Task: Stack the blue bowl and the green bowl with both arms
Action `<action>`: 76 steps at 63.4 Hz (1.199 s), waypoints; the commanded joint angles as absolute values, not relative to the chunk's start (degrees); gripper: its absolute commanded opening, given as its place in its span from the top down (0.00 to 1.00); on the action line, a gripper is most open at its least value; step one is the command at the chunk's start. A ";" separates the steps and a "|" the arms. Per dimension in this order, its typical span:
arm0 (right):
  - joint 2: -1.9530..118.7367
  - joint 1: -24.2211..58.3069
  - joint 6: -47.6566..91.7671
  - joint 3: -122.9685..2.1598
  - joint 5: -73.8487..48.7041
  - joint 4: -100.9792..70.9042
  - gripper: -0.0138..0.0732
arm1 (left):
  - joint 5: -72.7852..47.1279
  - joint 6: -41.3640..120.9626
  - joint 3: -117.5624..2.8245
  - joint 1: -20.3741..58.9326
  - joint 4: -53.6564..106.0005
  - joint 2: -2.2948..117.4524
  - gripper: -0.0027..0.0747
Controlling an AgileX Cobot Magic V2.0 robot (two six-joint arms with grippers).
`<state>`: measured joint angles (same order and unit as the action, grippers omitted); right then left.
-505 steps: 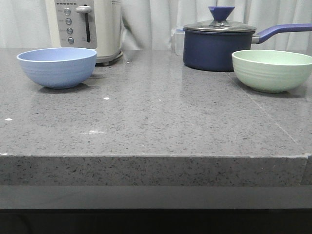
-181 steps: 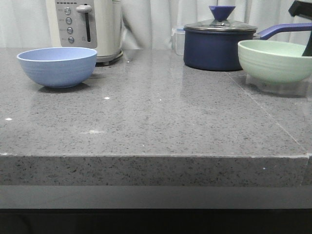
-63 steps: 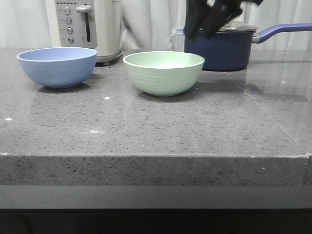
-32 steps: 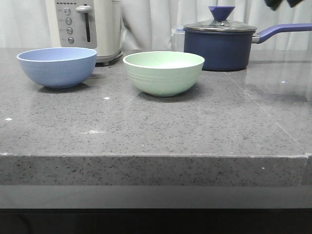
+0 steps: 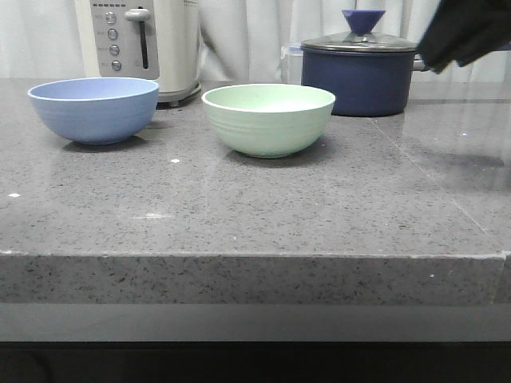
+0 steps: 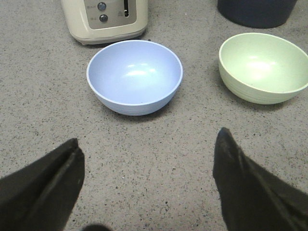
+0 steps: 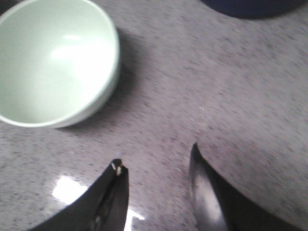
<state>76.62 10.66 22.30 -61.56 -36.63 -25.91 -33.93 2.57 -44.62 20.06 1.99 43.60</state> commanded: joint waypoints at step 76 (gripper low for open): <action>87.69 16.11 29.61 -63.13 -26.34 -37.63 0.91 | -30.26 2.54 -46.31 20.50 2.74 43.45 0.26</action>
<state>89.84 16.11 28.94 -61.56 -28.78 -36.24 -33.93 2.57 -44.62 20.06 2.18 43.60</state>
